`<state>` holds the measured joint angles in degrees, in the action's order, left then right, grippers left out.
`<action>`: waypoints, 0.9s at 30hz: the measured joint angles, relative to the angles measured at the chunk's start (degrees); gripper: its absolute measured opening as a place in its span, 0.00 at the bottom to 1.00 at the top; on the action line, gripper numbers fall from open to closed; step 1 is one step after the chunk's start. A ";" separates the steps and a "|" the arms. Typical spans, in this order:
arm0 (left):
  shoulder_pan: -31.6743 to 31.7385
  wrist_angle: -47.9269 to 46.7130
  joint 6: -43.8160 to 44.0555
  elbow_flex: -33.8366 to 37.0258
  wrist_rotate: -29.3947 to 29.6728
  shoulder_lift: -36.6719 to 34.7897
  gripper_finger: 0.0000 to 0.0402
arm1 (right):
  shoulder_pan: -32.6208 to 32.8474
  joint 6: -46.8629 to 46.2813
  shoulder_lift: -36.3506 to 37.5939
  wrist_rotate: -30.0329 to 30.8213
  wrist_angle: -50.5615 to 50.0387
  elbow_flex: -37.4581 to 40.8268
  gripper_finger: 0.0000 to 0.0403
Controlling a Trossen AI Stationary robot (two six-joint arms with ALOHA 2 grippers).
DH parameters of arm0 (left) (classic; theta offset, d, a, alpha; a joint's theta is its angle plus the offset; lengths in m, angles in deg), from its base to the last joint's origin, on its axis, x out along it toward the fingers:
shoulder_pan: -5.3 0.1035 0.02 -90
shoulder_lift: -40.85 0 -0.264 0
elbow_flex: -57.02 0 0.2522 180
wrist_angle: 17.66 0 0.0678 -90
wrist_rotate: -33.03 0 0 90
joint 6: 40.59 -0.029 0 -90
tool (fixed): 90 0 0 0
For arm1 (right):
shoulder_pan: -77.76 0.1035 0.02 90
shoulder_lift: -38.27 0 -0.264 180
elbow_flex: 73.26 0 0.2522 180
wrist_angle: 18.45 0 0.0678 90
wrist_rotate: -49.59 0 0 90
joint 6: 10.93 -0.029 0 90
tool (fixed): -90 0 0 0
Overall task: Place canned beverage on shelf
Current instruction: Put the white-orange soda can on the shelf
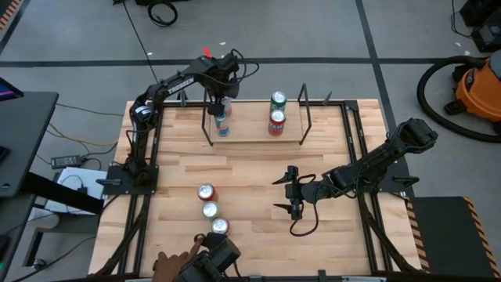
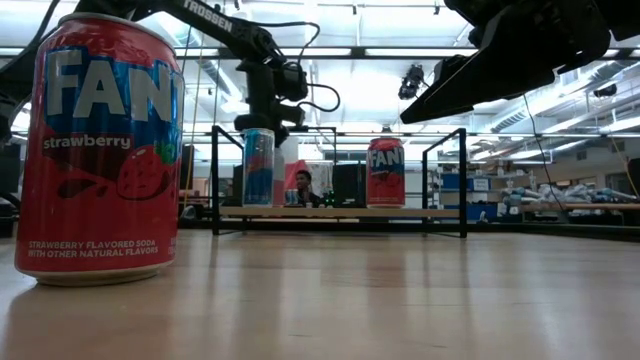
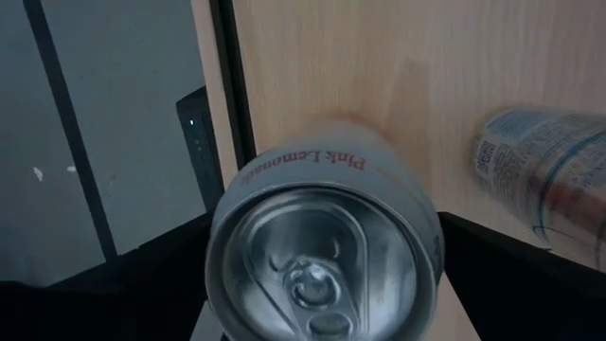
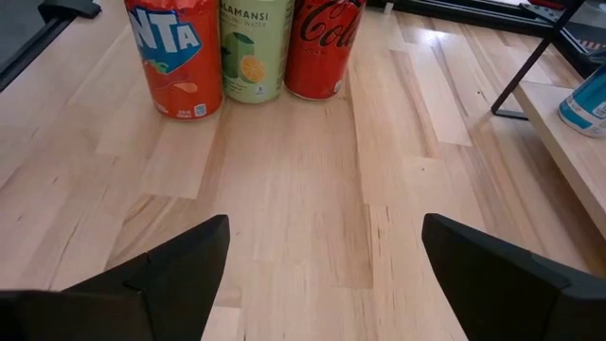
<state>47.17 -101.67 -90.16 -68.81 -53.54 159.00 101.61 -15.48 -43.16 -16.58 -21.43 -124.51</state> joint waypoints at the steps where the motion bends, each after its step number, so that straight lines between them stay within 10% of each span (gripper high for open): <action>1: 0.00 0.01 -0.01 0.00 0.00 -0.14 0.97 | 0.00 0.01 0.02 0.00 0.00 0.00 0.90; 27: -0.11 -2.83 2.46 -0.07 0.13 -3.15 0.97 | 0.00 0.00 0.02 0.00 0.28 0.00 0.90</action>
<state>47.06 -104.50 -87.70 -68.87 -53.41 155.85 101.61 -15.48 -43.14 -16.58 -21.14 -124.51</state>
